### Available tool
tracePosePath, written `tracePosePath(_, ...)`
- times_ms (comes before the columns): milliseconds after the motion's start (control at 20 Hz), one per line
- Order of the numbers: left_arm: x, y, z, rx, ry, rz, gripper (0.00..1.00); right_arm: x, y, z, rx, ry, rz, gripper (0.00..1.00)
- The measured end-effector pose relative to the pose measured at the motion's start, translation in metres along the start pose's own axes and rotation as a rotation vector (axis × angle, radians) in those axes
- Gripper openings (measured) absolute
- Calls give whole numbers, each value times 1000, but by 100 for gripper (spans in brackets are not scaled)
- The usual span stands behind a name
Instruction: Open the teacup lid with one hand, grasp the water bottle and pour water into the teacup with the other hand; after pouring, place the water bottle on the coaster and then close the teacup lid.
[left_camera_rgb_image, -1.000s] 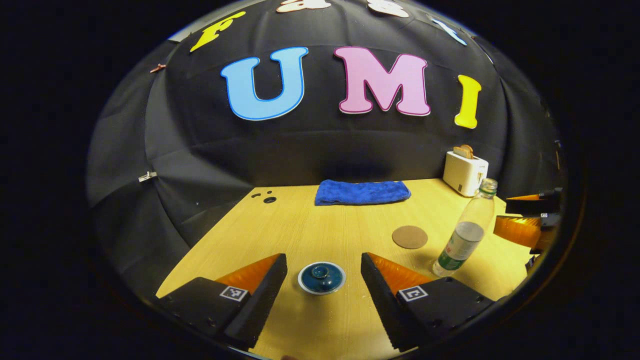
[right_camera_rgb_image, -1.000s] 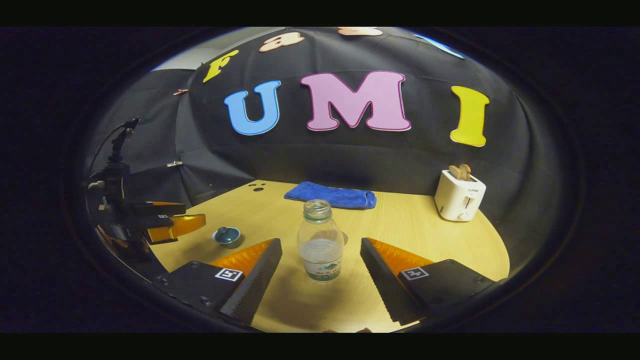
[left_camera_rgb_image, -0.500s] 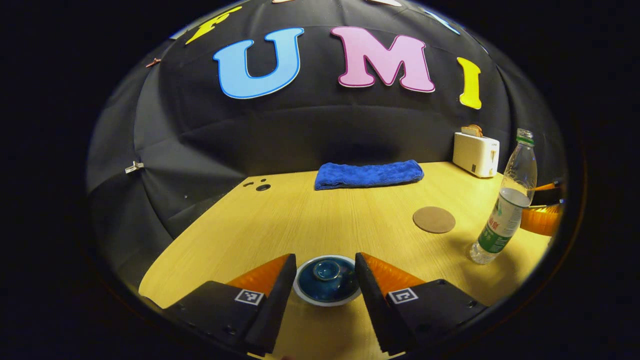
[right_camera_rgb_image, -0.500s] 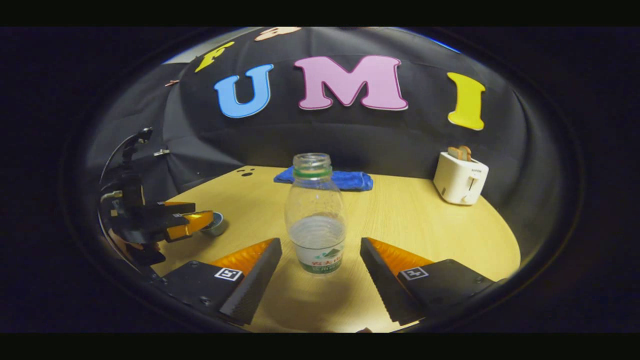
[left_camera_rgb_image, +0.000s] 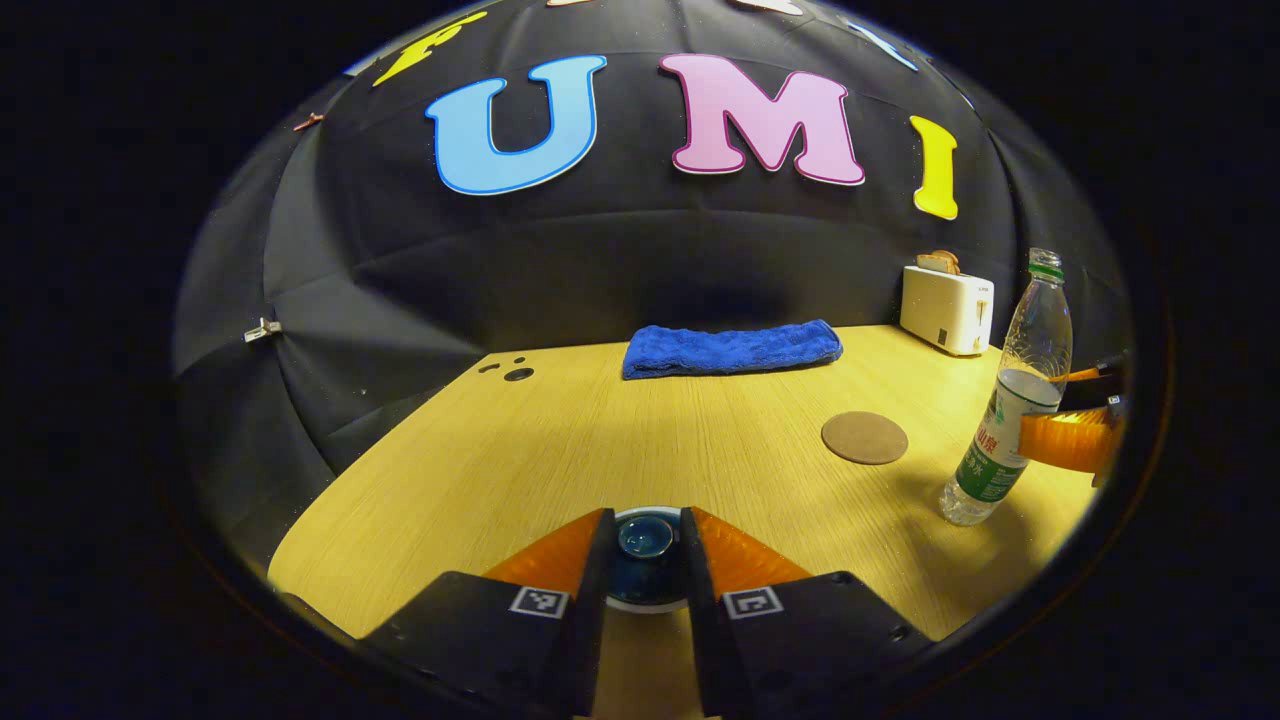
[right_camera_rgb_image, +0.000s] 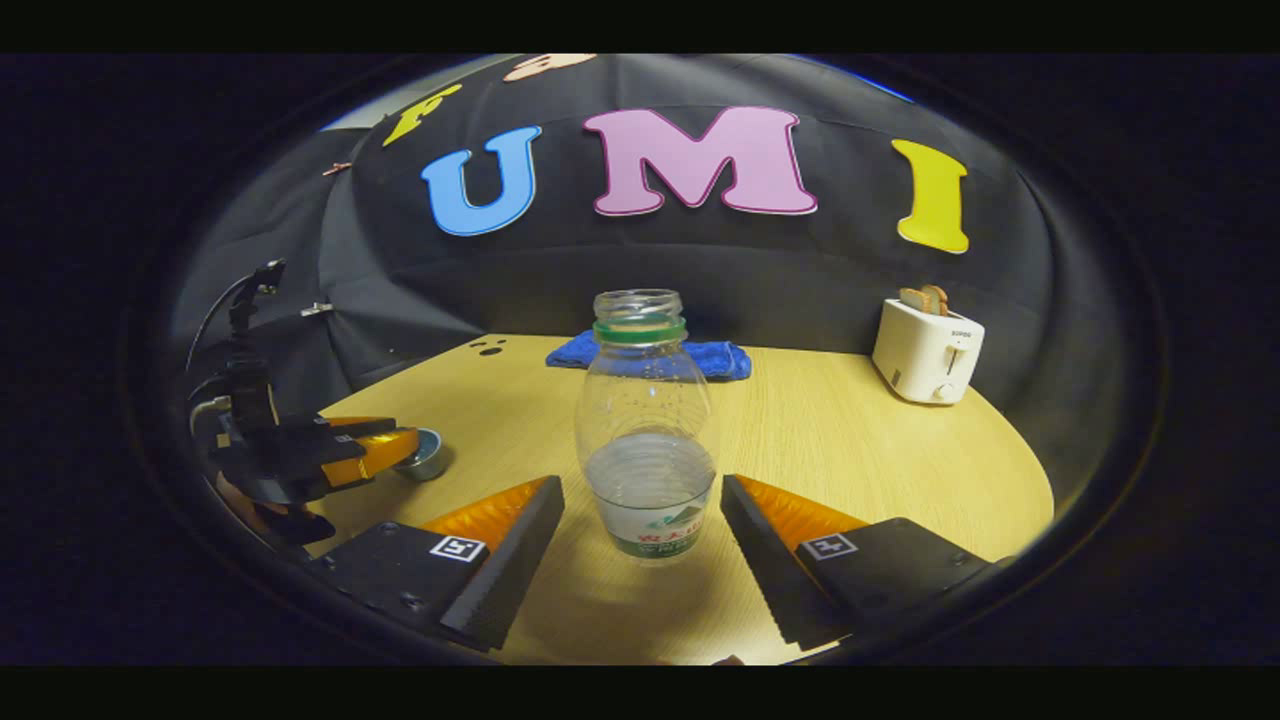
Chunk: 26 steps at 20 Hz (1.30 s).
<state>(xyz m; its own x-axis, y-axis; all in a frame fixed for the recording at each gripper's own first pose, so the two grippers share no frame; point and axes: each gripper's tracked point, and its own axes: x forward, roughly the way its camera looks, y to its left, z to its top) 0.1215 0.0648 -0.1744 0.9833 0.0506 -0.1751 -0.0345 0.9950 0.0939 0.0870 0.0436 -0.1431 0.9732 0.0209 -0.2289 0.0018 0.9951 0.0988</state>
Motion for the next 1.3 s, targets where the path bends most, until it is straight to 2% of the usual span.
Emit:
tracePosePath(150, -2, 0, -2, 1, 7, 5, 30, 3, 0, 2, 2, -10, -6, 98)
tracePosePath(200, -2, -1, -1, 11, 3, 7, 34, 4, 0, 3, 0, -16, -7, 98)
tracePosePath(300, -3, -1, 1, 24, -4, 9, 30, 5, -1, 3, -3, -26, -13, 98)
tracePosePath(400, -4, -6, 3, 18, -14, -12, 21, 7, -1, 4, 1, -35, -20, 98)
tracePosePath(700, -15, 0, 18, 0, -59, 20, 22, 13, -3, 11, 39, -78, -59, 98)
tracePosePath(950, -22, 2, 19, -23, -57, 46, 22, 15, -15, 10, 63, -102, -152, 98)
tracePosePath(1050, -22, 0, 16, -18, -49, 47, 22, 17, -11, 7, 58, -100, -156, 96)
tracePosePath(1100, -22, 1, 15, -15, -45, 47, 22, 18, -9, 5, 55, -98, -153, 100)
tracePosePath(1300, -20, 4, 12, -21, -37, 49, 22, 27, -10, 9, 56, -115, -160, 100)
